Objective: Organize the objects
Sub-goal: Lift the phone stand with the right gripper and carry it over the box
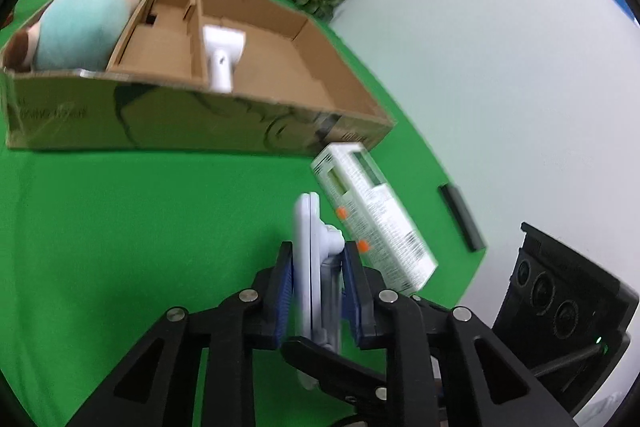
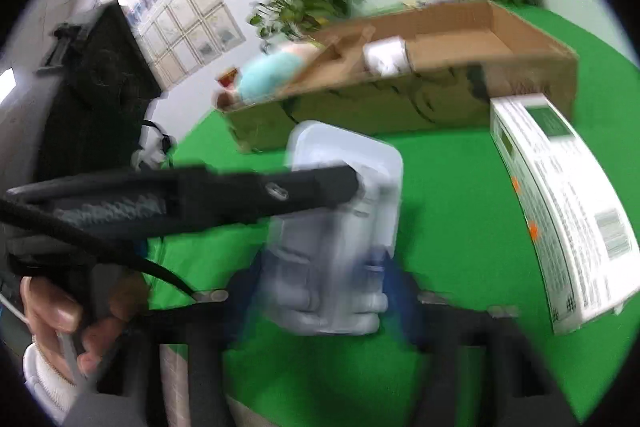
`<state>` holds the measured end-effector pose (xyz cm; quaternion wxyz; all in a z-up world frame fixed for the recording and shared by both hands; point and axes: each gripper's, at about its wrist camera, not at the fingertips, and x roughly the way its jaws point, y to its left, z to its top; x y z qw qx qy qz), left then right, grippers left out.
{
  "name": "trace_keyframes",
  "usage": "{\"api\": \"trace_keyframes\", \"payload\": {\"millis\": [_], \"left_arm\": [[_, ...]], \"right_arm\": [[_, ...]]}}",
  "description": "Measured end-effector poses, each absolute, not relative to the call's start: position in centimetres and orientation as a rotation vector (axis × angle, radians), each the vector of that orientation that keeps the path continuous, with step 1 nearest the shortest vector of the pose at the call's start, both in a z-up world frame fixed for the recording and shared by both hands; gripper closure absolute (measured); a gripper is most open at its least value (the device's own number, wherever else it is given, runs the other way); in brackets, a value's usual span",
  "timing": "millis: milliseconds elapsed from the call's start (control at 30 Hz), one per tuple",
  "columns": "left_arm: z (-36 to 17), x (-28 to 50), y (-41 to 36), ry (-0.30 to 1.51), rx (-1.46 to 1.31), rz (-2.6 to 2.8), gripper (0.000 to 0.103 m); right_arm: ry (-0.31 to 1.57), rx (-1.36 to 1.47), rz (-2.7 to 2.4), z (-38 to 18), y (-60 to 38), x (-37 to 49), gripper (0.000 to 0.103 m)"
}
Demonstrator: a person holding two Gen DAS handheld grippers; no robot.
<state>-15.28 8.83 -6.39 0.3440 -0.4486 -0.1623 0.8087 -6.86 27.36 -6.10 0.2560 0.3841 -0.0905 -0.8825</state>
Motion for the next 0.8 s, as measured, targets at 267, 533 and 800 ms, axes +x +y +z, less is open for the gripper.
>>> {"api": "trace_keyframes", "payload": {"millis": [267,533,800], "left_arm": [[-3.9,-16.0,9.0,-0.419,-1.098,2.117,0.083],[-0.6,-17.4,9.8,-0.415,-1.031,2.121,0.083],[4.2,-20.3,11.0,-0.402,-0.950,2.123,0.083]], "right_arm": [[-0.187,0.968,-2.455,-3.7,27.3,-7.8,0.057],[-0.182,0.911,-2.497,-1.5,27.5,-8.9,0.057],[-0.158,0.819,-2.555,2.4,28.1,-11.3,0.057]]}}
